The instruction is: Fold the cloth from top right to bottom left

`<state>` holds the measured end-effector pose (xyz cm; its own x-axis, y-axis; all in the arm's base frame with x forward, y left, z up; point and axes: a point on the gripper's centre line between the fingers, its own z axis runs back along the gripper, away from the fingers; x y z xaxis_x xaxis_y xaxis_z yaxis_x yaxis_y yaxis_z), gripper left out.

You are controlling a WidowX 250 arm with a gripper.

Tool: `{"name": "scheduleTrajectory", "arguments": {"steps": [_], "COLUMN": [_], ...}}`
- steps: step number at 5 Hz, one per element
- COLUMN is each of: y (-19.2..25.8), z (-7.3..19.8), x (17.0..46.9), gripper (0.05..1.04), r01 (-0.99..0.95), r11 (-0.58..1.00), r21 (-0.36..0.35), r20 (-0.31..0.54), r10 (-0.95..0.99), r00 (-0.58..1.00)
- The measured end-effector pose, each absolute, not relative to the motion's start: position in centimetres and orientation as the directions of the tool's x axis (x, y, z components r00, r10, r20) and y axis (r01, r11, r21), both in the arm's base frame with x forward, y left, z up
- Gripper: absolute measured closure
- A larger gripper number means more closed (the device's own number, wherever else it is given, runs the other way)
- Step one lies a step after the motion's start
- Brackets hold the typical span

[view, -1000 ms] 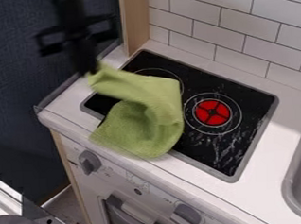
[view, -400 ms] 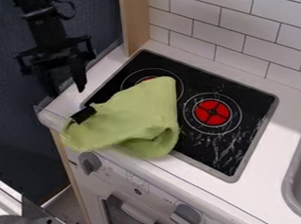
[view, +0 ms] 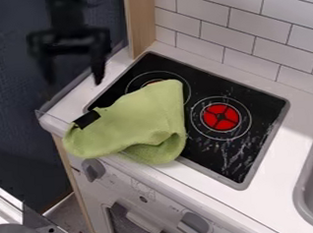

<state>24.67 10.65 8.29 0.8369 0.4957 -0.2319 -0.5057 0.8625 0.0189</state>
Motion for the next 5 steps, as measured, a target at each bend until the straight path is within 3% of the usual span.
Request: {"name": "scheduleTrajectory", "arguments": {"steps": [2,5], "y": [3.8,-2.8], "z": [7.5,6.3], "x": [32.1,37.4], "gripper": [0.083,0.083], "r01": [-0.323,-0.142], "r11": [0.946,0.989], "r21": [0.019,-0.047], "r20": [-0.172,-0.16], "r10": [0.322,0.133], "r00": [0.931,0.978]}}
